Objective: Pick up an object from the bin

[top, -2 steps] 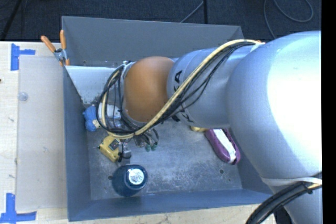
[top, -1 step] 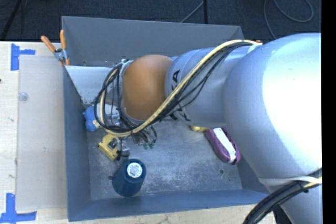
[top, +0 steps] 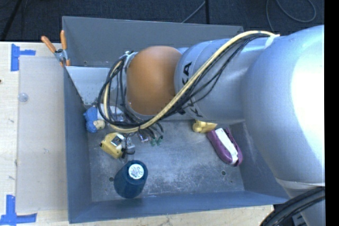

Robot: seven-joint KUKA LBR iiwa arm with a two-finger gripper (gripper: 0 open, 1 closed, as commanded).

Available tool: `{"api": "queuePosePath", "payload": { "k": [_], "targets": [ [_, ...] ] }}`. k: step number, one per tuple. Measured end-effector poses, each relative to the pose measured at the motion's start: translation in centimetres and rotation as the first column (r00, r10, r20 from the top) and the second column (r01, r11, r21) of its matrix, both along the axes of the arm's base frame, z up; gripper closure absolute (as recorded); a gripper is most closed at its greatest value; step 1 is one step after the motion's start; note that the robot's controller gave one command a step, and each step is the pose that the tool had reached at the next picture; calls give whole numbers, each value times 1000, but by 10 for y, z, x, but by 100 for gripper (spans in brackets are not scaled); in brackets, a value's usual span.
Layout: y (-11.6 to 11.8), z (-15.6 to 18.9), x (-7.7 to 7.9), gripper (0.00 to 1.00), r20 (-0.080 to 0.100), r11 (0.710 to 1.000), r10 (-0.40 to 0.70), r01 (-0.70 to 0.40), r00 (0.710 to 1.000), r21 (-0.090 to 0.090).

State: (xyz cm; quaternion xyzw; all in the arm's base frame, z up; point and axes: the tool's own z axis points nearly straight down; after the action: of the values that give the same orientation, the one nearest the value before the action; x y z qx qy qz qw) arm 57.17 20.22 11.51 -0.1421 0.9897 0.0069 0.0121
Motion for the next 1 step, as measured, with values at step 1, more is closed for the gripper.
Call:
{"api": "queuePosePath", "payload": {
  "k": [1],
  "targets": [
    [11, -44, 10, 100, 2, 1000, 17, -17, 1000, 3]
  ]
}}
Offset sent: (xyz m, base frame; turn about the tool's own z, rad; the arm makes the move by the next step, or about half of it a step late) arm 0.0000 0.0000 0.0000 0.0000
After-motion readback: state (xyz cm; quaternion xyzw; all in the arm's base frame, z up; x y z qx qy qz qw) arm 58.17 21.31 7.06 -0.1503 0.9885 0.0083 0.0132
